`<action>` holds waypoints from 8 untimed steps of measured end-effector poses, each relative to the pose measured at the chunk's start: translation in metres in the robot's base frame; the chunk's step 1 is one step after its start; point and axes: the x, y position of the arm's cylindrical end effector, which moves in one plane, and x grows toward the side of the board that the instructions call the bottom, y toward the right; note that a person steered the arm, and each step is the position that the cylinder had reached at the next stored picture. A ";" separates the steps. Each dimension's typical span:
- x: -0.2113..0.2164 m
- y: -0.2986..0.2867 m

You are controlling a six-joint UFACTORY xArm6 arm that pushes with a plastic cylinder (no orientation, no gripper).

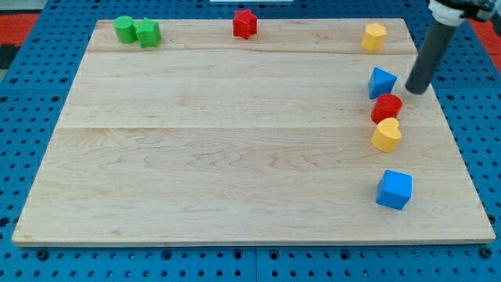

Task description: Move the red circle towards bottom of red star

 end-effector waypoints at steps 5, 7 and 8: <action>0.035 -0.119; 0.021 -0.104; 0.008 -0.103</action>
